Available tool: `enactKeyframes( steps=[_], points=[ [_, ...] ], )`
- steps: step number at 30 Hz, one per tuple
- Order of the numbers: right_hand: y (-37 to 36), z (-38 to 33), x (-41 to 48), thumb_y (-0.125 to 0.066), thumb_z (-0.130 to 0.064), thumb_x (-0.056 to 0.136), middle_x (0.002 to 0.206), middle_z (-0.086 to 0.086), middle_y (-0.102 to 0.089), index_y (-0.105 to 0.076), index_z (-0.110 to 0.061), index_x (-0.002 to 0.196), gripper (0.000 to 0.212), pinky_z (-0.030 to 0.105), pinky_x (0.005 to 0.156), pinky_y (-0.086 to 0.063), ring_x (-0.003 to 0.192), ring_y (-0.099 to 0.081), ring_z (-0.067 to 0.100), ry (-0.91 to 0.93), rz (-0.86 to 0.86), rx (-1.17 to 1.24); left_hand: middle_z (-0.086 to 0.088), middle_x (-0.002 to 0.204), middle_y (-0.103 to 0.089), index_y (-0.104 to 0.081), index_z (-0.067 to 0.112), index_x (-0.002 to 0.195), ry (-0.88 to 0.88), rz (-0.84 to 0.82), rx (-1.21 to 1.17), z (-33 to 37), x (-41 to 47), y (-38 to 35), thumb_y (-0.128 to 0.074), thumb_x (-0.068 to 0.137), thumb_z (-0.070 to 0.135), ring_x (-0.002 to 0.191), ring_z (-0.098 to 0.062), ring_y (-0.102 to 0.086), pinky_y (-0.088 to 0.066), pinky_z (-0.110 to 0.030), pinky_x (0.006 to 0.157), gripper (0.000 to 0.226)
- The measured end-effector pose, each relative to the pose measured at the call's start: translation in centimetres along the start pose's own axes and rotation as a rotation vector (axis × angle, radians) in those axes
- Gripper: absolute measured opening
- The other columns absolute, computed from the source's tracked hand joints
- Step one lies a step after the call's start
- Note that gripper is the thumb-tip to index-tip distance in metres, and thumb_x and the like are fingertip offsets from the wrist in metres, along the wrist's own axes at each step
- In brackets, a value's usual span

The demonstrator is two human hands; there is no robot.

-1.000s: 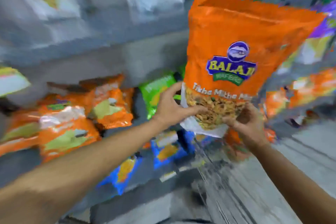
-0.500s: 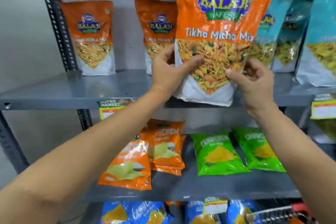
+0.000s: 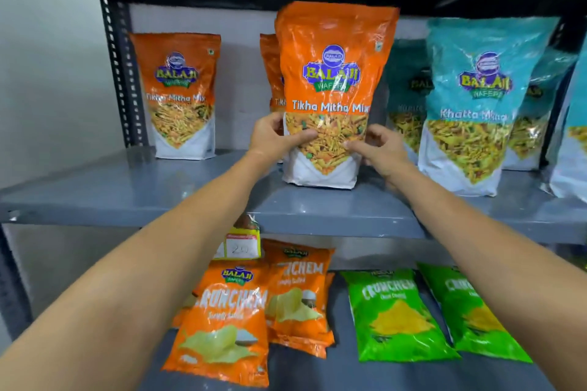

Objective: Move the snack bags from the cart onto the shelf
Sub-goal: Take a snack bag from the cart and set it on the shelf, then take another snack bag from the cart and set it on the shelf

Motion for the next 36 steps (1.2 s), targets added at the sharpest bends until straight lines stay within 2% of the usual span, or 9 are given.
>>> enactKeyframes(
  steps=[3,5,7,12,22,26,29,32,36],
  points=[
    [-0.3,-0.5,0.5,-0.076,-0.016,0.077,0.090,-0.002,-0.067,-0.060,-0.021,0.090,0.021,0.025,0.067,-0.050,0.084,-0.064,0.011,-0.066,-0.018,0.083,0.006,0.098,-0.068,-0.060,0.017,0.107,0.027,-0.002,0.000,1.1,-0.2,0.4,-0.082,0.069,0.023,0.086,-0.005,-0.066,-0.057,-0.033,0.087,0.045],
    [-0.2,-0.8,0.5,-0.073,-0.023,0.079,0.095,-0.001,-0.065,-0.054,-0.021,0.099,0.027,0.030,0.070,-0.048,0.086,-0.063,0.016,-0.119,0.032,0.215,0.001,0.116,-0.061,-0.048,0.016,0.123,0.040,0.053,0.014,1.3,-0.3,0.8,-0.082,0.067,0.031,0.102,-0.012,-0.059,-0.051,-0.032,0.090,0.068],
    [0.0,-1.0,0.5,-0.069,-0.025,0.081,0.095,-0.002,-0.064,-0.050,-0.027,0.093,0.023,0.035,0.075,-0.048,0.085,-0.063,0.016,-0.161,0.078,0.298,-0.002,0.124,-0.056,-0.041,0.017,0.129,0.047,0.090,-0.008,1.3,-0.2,1.5,-0.083,0.066,0.032,0.108,-0.014,-0.055,-0.051,-0.036,0.090,0.077],
    [0.2,-0.9,0.5,-0.067,-0.018,0.082,0.096,-0.002,-0.065,-0.049,-0.026,0.090,0.021,0.036,0.075,-0.049,0.087,-0.063,0.018,-0.217,0.034,0.292,-0.003,0.122,-0.057,-0.042,0.023,0.124,0.095,0.029,0.063,1.1,-0.1,1.8,-0.082,0.066,0.028,0.114,-0.021,-0.055,-0.052,-0.047,0.092,0.070],
    [-0.2,-0.6,0.4,-0.074,-0.013,0.077,0.087,0.003,-0.063,-0.053,-0.020,0.088,0.025,0.038,0.071,-0.053,0.088,-0.061,0.022,-0.185,-0.006,0.204,0.000,0.116,-0.056,-0.045,0.016,0.121,0.076,0.015,0.102,1.5,-0.8,1.4,-0.079,0.072,0.024,0.109,-0.020,-0.057,-0.052,-0.044,0.092,0.060],
    [0.2,-0.1,0.0,-0.081,-0.027,0.069,0.085,0.005,-0.061,-0.054,-0.025,0.082,0.031,0.034,0.067,-0.053,0.083,-0.062,0.020,-0.084,0.085,0.029,-0.001,0.120,-0.055,-0.042,0.015,0.125,0.032,0.046,0.135,1.7,-1.1,1.3,-0.078,0.073,0.024,0.111,-0.020,-0.055,-0.051,-0.035,0.090,0.064],
    [1.2,-0.3,-0.8,-0.078,-0.027,0.071,0.072,-0.006,-0.056,-0.053,-0.020,0.076,0.026,0.031,0.068,-0.047,0.068,-0.055,0.012,0.129,0.210,-0.203,-0.005,0.122,-0.055,-0.043,0.010,0.122,-0.175,0.187,0.319,2.8,-2.1,1.4,-0.078,0.072,0.026,0.107,-0.015,-0.052,-0.043,-0.019,0.084,0.063],
    [3.2,-1.5,-3.4,-0.068,-0.029,0.075,0.058,-0.006,-0.052,-0.054,-0.018,0.065,0.021,0.032,0.059,-0.046,0.056,-0.051,0.013,0.350,0.303,-0.489,-0.008,0.111,-0.061,-0.050,0.009,0.112,-0.426,0.270,0.612,4.2,-4.2,0.5,-0.070,0.071,0.033,0.100,-0.019,-0.056,-0.044,-0.028,0.085,0.052],
    [7.0,-0.7,-11.0,-0.063,-0.027,0.081,0.056,0.002,-0.055,-0.053,-0.012,0.056,0.030,0.036,0.058,-0.041,0.062,-0.055,0.025,0.485,0.432,-0.784,-0.003,0.088,-0.068,-0.058,0.013,0.097,-0.558,0.206,0.583,4.1,-10.9,-3.7,-0.063,0.075,0.027,0.087,-0.024,-0.064,-0.048,-0.037,0.082,0.026]
  ],
)
Point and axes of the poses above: each hand's wrist, its own x-axis towards the middle knuckle, its own y-axis out of the back of the hand, z = x × y, the point moved 1 cm from there along x, towards the middle knuckle
